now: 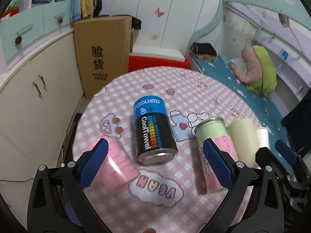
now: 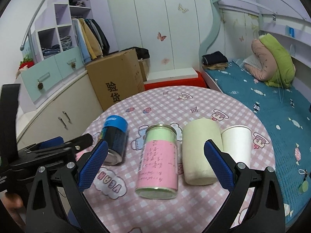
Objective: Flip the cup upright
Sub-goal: 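Move the left tool toward the lying blue-and-black CoolTowel can, then close the left tool around the middle of the CoolTowel can, then lift the CoolTowel can with the left tool and rotate it upright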
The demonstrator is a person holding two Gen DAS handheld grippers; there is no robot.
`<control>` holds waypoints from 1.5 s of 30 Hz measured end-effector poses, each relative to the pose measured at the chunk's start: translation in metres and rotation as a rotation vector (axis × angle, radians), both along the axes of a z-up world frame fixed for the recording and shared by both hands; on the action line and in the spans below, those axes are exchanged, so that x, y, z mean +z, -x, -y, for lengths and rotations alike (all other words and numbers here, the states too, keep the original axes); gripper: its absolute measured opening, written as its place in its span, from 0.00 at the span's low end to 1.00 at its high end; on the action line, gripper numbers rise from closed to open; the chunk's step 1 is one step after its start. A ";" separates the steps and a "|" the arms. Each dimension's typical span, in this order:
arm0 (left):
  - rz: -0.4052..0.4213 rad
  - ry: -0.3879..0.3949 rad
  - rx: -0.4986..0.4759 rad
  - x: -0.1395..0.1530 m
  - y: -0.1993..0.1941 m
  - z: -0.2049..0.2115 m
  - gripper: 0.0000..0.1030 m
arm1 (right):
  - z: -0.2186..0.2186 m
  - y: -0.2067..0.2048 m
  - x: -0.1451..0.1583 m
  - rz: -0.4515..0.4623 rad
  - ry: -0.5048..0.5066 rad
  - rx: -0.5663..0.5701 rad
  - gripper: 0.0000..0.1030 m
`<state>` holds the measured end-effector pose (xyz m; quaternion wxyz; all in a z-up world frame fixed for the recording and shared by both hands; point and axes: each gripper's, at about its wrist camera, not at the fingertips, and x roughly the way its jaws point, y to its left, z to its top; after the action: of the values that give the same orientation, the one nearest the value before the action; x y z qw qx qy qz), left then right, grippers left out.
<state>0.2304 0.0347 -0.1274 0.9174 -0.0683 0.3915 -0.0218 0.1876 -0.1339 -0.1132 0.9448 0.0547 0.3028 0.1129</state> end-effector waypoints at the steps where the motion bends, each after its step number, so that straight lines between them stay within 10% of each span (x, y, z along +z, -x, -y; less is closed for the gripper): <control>1: -0.026 -0.003 -0.001 -0.006 -0.007 0.003 0.95 | 0.001 -0.004 -0.003 -0.005 0.002 -0.006 0.93; 15: -0.154 0.002 -0.003 -0.058 -0.054 0.012 0.94 | 0.019 -0.036 -0.033 -0.078 -0.020 -0.034 0.93; 19: -0.161 -0.005 -0.021 -0.064 -0.058 0.014 0.66 | 0.021 -0.035 -0.035 -0.085 -0.020 -0.043 0.93; 45: -0.148 0.024 -0.041 -0.066 -0.040 0.018 0.65 | 0.030 0.021 -0.012 -0.044 -0.012 -0.063 0.93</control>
<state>0.2708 0.0164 -0.1930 0.8843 -0.0725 0.4595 -0.0401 0.1666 -0.1639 -0.1251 0.9407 0.0722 0.3207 0.0839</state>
